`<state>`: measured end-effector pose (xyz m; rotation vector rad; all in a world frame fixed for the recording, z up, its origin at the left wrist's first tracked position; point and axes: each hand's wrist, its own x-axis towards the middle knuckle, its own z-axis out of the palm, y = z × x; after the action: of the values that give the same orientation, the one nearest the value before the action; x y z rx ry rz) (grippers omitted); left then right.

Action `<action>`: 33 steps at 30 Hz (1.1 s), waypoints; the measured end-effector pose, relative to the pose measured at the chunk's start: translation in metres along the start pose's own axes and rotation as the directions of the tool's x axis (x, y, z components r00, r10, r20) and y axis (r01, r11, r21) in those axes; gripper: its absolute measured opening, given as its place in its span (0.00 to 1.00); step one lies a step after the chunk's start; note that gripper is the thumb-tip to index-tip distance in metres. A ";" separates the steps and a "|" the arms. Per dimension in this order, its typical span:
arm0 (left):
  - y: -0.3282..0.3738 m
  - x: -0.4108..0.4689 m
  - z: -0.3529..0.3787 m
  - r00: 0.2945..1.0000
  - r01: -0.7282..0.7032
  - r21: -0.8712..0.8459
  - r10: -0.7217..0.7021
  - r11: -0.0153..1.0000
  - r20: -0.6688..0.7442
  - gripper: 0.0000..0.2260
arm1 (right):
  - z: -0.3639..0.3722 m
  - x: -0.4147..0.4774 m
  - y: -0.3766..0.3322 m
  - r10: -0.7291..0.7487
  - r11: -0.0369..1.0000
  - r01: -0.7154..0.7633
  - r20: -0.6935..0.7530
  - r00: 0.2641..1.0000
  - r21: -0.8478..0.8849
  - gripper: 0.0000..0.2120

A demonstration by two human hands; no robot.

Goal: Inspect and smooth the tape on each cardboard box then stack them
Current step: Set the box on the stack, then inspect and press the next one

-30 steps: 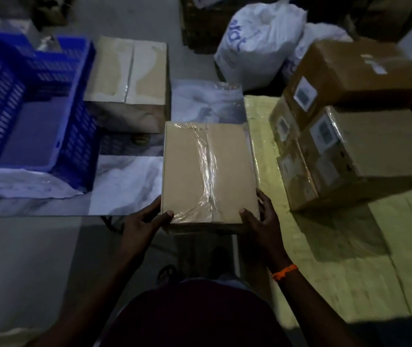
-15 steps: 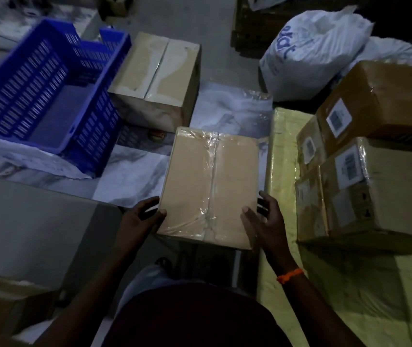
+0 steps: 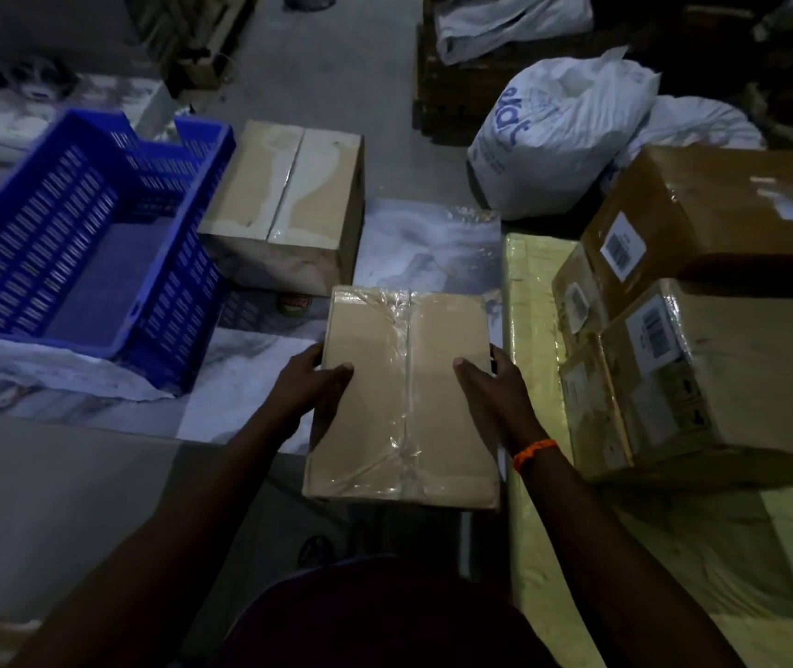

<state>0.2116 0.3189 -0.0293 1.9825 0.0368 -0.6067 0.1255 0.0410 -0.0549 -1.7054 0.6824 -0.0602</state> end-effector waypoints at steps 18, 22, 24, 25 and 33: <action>0.067 -0.043 -0.027 0.999 -0.045 -0.586 0.026 0.809 -0.041 0.19 | -0.014 -0.044 -0.075 0.036 0.902 0.040 -0.168 0.985 0.429 0.30; 0.039 -0.062 -0.027 0.994 -0.106 -0.558 0.100 0.823 -0.041 0.21 | -0.004 -0.061 -0.058 0.081 0.897 0.025 -0.220 0.972 0.440 0.35; 0.033 -0.068 -0.026 0.991 -0.126 -0.553 0.124 0.823 -0.042 0.20 | -0.003 -0.065 -0.053 0.077 0.902 0.033 -0.236 0.969 0.430 0.38; 0.034 -0.069 -0.027 0.992 -0.122 -0.557 0.116 0.821 -0.045 0.17 | -0.004 -0.067 -0.053 0.068 0.905 0.039 -0.234 0.970 0.424 0.39; 0.033 -0.068 -0.036 0.997 -0.066 -0.534 0.073 0.843 -0.008 0.17 | -0.010 -0.069 -0.055 0.071 0.911 0.022 -0.210 0.975 0.412 0.25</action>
<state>0.1758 0.3489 0.0397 1.4280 0.1137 -0.4944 0.0874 0.0691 0.0200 -1.2906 0.7930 -0.3580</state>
